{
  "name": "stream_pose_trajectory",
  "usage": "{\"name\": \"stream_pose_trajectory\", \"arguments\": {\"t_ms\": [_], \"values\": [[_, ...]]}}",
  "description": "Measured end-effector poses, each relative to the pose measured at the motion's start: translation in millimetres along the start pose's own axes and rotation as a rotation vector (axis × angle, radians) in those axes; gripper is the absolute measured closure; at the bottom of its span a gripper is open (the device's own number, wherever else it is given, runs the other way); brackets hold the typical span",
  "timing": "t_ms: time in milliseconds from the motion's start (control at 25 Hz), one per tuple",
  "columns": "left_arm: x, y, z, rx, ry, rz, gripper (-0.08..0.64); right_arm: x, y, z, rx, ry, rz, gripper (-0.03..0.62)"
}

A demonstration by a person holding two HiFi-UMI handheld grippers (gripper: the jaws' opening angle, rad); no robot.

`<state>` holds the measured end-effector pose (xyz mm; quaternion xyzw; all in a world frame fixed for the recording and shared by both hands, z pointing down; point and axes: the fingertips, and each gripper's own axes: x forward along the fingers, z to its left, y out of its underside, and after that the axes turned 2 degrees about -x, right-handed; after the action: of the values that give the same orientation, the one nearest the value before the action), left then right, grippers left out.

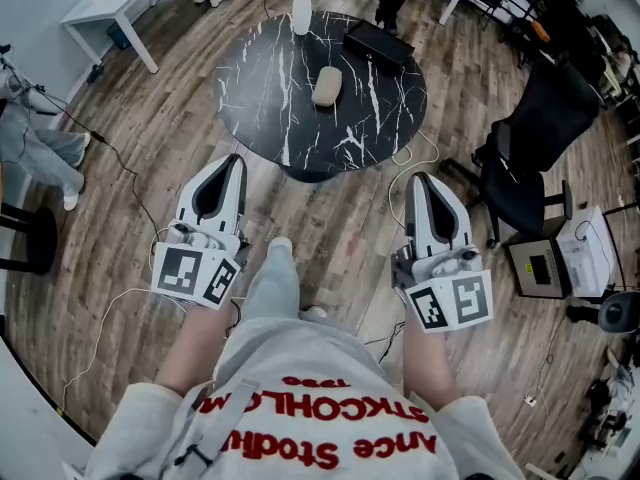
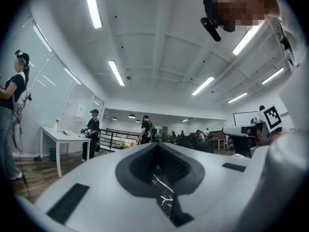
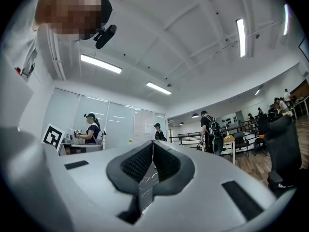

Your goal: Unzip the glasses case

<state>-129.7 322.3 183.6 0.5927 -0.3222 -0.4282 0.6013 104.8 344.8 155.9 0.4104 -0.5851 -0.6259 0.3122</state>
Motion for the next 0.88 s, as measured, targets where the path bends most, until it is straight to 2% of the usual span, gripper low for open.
{"name": "stream_pose_trajectory", "arguments": {"t_ms": [360,560,880], "values": [[125.6,1.1,94.7,0.005,0.103,0.017,0.551,139.3,22.1,-30.1,0.003,0.071,0.014,0.575],[177.7,0.4,131.9,0.002,0.173,0.023,0.551,194.4,31.9,-34.6,-0.003,0.115,0.025,0.575],[226.1,23.3,167.6,-0.044,0.182,0.061,0.551,246.7,49.3,-58.9,-0.014,0.142,0.07,0.575]]}}
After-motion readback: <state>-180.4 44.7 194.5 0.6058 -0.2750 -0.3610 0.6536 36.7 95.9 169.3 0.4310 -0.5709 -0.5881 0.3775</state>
